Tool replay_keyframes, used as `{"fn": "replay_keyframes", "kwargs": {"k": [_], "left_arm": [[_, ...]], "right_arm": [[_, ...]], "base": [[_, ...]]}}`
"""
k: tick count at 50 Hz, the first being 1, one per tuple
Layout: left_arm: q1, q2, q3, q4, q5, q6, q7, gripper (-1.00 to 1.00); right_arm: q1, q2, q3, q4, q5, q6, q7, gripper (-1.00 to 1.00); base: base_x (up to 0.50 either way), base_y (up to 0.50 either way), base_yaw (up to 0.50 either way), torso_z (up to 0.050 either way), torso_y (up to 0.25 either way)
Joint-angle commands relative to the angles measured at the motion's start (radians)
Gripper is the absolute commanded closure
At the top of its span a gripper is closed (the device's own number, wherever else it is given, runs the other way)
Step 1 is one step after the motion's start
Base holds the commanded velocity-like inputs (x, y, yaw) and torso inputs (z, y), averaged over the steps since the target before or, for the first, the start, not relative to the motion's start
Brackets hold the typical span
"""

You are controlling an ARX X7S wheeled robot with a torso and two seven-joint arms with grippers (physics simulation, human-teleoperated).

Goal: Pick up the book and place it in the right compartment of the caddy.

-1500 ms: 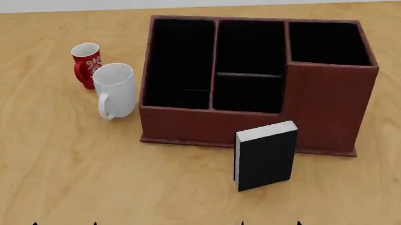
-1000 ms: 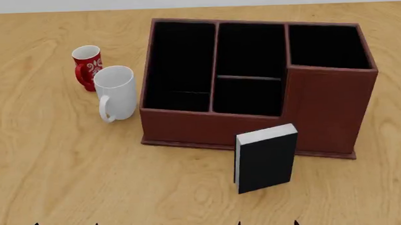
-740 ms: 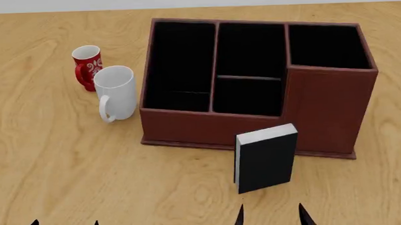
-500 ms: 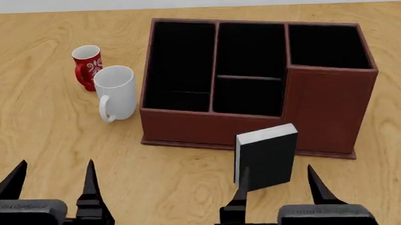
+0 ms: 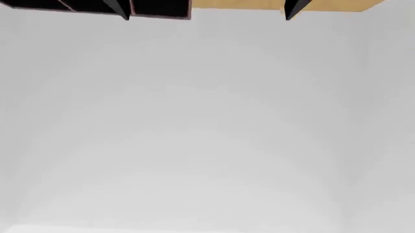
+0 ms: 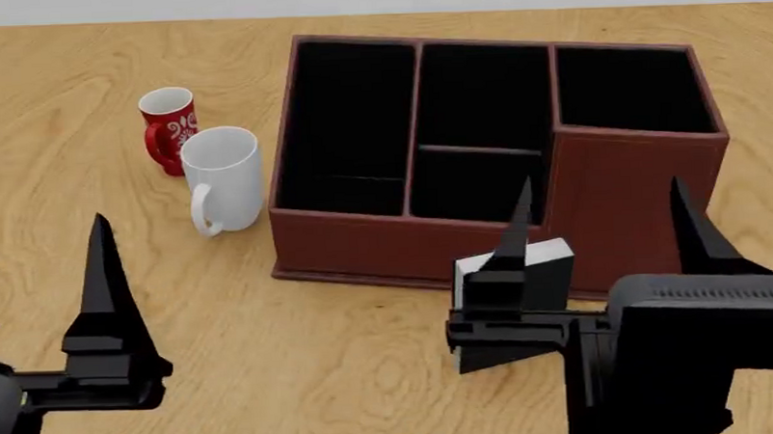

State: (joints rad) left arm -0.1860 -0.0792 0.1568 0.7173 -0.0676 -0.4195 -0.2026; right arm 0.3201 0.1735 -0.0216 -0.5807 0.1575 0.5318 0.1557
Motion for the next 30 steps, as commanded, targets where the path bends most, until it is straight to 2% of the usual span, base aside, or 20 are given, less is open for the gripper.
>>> {"fn": "replay_keyframes", "kwargs": {"k": [1, 13, 19, 30], "left_arm": [[0.005, -0.022, 0.017, 0.085, 0.02, 0.046, -0.036, -1.0], [0.006, -0.037, 0.012, 0.113, 0.053, 0.082, -0.087, -1.0], [0.007, -0.046, 0.017, 0.121, 0.057, 0.091, -0.098, -1.0], [0.005, -0.06, 0.029, 0.124, 0.059, 0.091, -0.113, -1.0]], "right_arm": [[0.088, 0.032, 0.039, -0.094, 0.019, 0.108, 0.026, -1.0], [0.214, 0.086, 0.094, -0.248, 0.055, 0.307, 0.048, -1.0], [0.24, 0.098, 0.097, -0.268, 0.06, 0.338, 0.052, -1.0], [0.25, 0.101, 0.091, -0.271, 0.067, 0.342, 0.056, -1.0]], "base": [[0.0, 0.0, 0.0, 0.0, 0.0], [0.0, 0.0, 0.0, 0.0, 0.0], [0.0, 0.0, 0.0, 0.0, 0.0], [0.32, -0.01, 0.0, 0.0, 0.0]]}}
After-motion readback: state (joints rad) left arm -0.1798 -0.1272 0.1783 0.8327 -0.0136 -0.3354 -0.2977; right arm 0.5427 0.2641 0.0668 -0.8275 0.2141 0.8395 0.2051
